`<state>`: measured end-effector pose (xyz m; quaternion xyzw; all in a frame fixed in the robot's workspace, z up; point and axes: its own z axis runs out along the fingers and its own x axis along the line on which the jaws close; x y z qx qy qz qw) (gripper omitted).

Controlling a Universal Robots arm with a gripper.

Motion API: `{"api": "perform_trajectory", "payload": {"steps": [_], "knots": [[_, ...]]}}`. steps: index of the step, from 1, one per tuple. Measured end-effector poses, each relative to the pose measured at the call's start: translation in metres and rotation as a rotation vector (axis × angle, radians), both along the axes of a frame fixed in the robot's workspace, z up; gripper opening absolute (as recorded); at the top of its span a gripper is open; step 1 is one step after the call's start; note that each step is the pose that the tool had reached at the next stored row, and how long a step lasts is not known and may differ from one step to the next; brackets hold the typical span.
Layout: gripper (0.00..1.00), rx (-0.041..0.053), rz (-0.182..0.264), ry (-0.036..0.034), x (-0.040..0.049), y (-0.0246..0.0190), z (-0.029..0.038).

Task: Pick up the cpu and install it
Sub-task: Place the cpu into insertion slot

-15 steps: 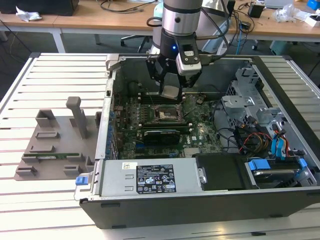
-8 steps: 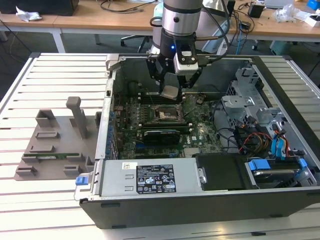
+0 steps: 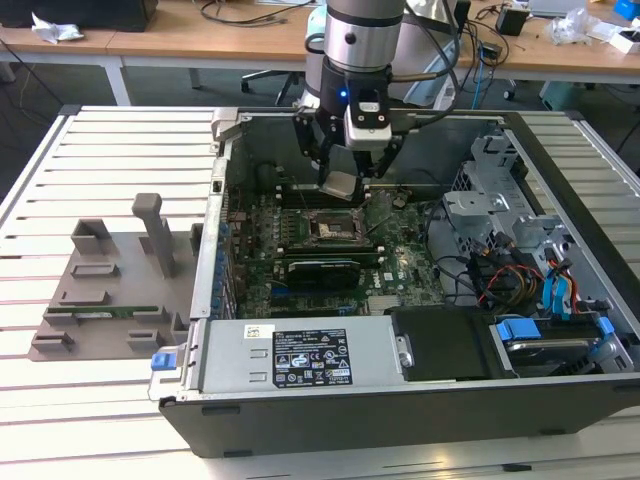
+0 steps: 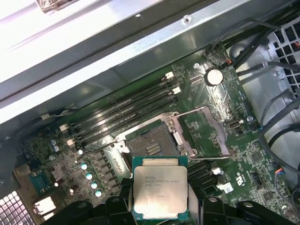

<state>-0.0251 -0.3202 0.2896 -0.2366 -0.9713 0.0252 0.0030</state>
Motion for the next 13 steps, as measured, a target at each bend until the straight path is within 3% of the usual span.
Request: {"api": "perform_trajectory", "payload": {"steps": [13], "knots": [[0.55, -0.0026, -0.096, 0.0, 0.0, 0.0, 0.0]]}}
